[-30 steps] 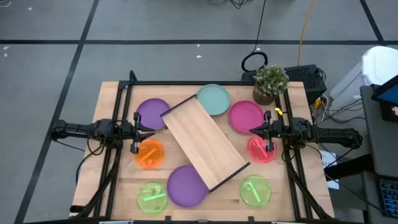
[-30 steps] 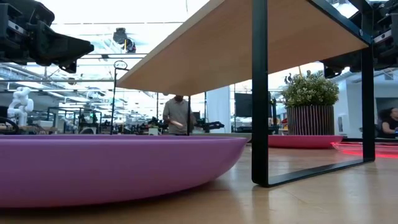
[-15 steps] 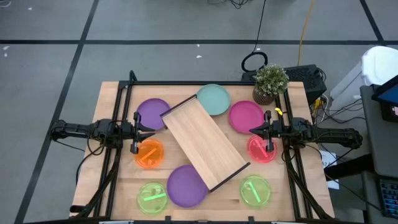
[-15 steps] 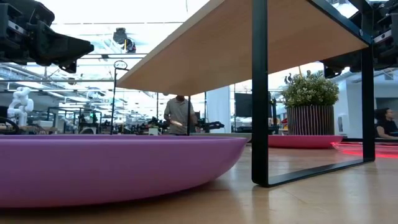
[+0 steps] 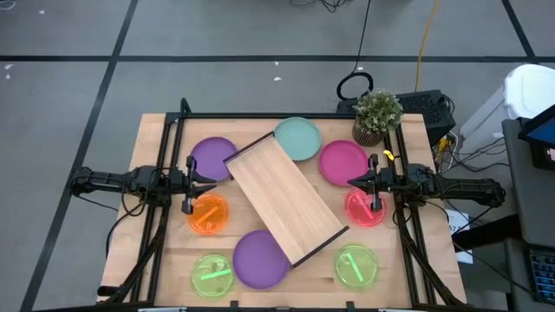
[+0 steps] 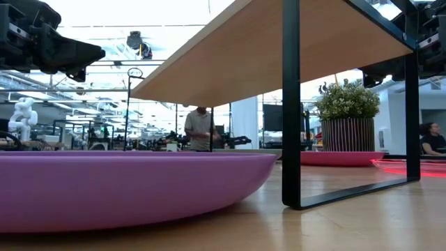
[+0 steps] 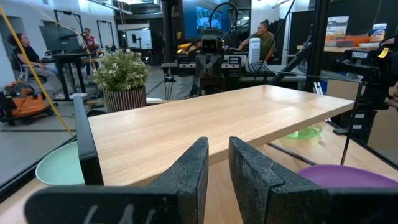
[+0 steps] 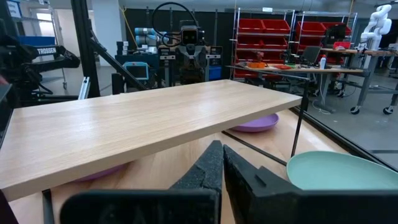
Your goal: Place and stack plates onto a shelf
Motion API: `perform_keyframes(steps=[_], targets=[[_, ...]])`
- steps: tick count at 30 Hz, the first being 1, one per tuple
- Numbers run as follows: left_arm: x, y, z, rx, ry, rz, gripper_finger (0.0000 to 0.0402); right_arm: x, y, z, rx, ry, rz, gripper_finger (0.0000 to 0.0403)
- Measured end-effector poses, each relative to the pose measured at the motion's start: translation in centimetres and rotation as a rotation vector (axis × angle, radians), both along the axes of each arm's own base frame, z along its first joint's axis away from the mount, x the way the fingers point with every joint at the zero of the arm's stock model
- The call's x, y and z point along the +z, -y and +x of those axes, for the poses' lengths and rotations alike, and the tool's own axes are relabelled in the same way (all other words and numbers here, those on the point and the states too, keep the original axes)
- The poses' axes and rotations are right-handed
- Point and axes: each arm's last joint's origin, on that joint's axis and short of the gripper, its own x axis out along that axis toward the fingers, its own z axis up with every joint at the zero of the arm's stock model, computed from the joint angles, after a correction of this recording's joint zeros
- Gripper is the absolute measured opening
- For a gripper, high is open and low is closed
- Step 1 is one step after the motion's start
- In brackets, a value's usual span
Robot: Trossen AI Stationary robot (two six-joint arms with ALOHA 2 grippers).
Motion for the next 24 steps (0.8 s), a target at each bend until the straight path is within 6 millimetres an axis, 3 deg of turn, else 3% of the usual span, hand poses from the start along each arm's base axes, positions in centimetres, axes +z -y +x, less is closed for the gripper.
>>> perform_keyframes(steps=[10,15,24], targets=[[0.00,0.00,0.00,0.000,0.000,0.000,0.0069,0.00,0.00,0.00,-0.001,0.000,-0.016,0.0000],[0.00,0.00,0.00,0.000,0.000,0.000,0.0069,0.01,0.00,0.01,-0.004,-0.004,-0.138,0.0000],[0.00,0.00,0.00,0.000,0.000,0.000,0.0069,0.66,0.15,0.03,-0.057,0.054,-0.103,0.0000]])
